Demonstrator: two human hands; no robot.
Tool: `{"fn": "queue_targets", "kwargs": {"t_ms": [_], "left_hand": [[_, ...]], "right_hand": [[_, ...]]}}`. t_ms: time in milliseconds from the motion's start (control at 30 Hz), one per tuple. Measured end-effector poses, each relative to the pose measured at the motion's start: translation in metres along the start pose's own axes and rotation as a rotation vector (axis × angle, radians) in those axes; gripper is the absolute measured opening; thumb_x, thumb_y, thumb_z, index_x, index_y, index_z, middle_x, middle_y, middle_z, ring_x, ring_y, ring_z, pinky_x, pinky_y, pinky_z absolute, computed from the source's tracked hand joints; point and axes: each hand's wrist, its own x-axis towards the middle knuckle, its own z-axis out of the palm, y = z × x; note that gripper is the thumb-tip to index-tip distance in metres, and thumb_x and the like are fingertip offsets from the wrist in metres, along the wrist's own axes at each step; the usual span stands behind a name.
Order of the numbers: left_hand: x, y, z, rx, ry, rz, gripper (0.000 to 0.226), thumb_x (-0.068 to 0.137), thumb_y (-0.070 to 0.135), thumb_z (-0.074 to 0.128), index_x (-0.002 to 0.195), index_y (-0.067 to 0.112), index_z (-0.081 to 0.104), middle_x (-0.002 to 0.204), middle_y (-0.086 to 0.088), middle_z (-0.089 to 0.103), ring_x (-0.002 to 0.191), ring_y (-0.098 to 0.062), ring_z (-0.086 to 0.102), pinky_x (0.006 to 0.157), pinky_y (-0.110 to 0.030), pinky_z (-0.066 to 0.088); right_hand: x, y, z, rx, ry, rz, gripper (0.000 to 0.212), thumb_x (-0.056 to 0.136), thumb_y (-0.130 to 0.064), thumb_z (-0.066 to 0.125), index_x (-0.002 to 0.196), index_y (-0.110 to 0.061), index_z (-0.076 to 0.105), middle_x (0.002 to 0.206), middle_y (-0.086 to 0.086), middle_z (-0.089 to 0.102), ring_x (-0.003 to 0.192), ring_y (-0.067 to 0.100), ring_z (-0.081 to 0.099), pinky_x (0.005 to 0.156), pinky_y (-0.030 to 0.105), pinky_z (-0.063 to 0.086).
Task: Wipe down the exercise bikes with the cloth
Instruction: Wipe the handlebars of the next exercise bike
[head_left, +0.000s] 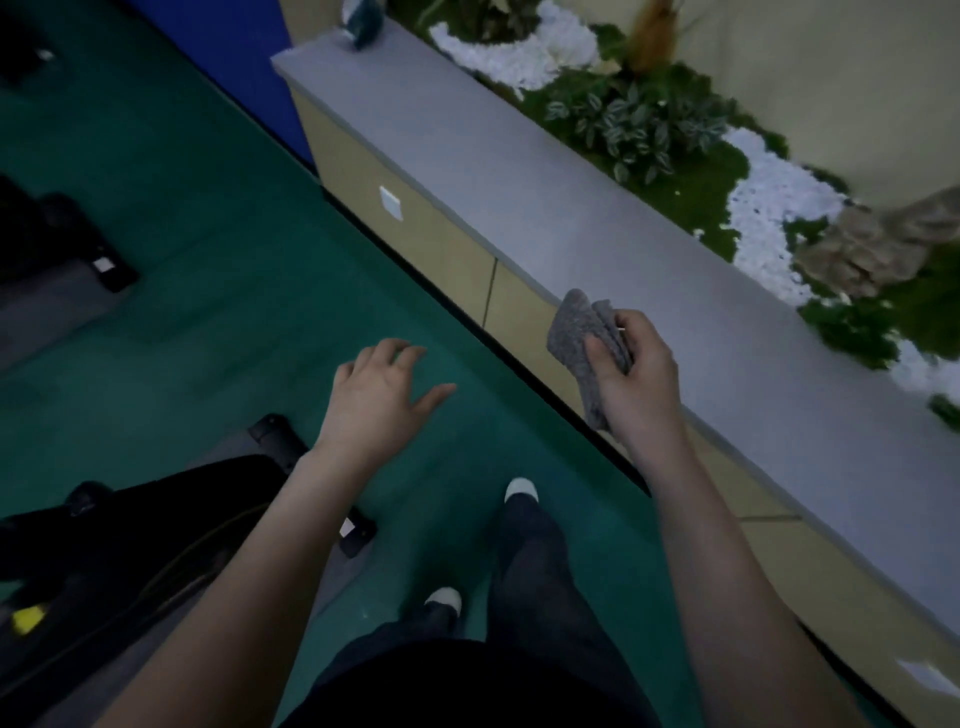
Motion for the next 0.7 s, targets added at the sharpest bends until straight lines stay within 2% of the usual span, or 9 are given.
{"fn": "queue_targets", "kwargs": {"t_ms": [233,333,433,567,700], "left_hand": [[0.066,0.031,-0.011,-0.022,0.114,-0.203,0.064,0.09,0.057,0.046,0.138,0.014,0.045,0.137,-0.005,0.049,0.126,-0.027,0.043,0.102,-0.041,0.032],[0.088,0.039,-0.018,-0.035,0.149,-0.276,0.064,0.091,0.056,0.045,0.14,0.015,0.043,0.137,-0.004,0.048,0.126,-0.026,0.042,0.102,-0.04,0.031],[0.099,0.034,-0.022,-0.045,0.157,-0.35,0.063,0.091,0.054,0.047,0.14,0.014,0.043,0.137,-0.005,0.049,0.127,-0.026,0.042,0.103,-0.04,0.031],[0.113,0.014,-0.03,-0.06,0.188,-0.456,0.062,0.09,0.053,0.05,0.137,0.012,0.046,0.134,-0.007,0.051,0.124,-0.029,0.045,0.1,-0.043,0.034],[0.136,-0.02,-0.039,-0.07,0.227,-0.534,0.061,0.09,0.052,0.052,0.136,0.013,0.048,0.132,-0.007,0.053,0.123,-0.029,0.046,0.099,-0.042,0.034]], "right_hand": [[0.122,-0.004,-0.004,0.017,-0.194,-0.113,0.01,0.097,-0.017,0.051,0.106,-0.021,0.055,0.091,-0.019,0.058,0.076,-0.014,0.055,0.064,0.004,0.042],[0.165,-0.01,0.004,-0.005,-0.275,-0.167,0.012,0.096,-0.017,0.052,0.107,-0.016,0.057,0.09,-0.014,0.06,0.079,-0.005,0.056,0.065,0.008,0.044],[0.194,-0.019,0.023,-0.015,-0.343,-0.212,0.016,0.096,-0.016,0.053,0.111,-0.012,0.057,0.096,-0.006,0.061,0.085,0.005,0.058,0.066,0.006,0.043],[0.225,-0.034,0.06,-0.005,-0.449,-0.226,0.023,0.095,-0.016,0.053,0.117,-0.01,0.057,0.11,0.0,0.064,0.102,0.014,0.061,0.086,0.027,0.05],[0.254,-0.055,0.108,-0.001,-0.522,-0.279,0.021,0.095,-0.014,0.053,0.115,-0.012,0.058,0.11,0.001,0.065,0.103,0.016,0.061,0.088,0.031,0.05]]}}
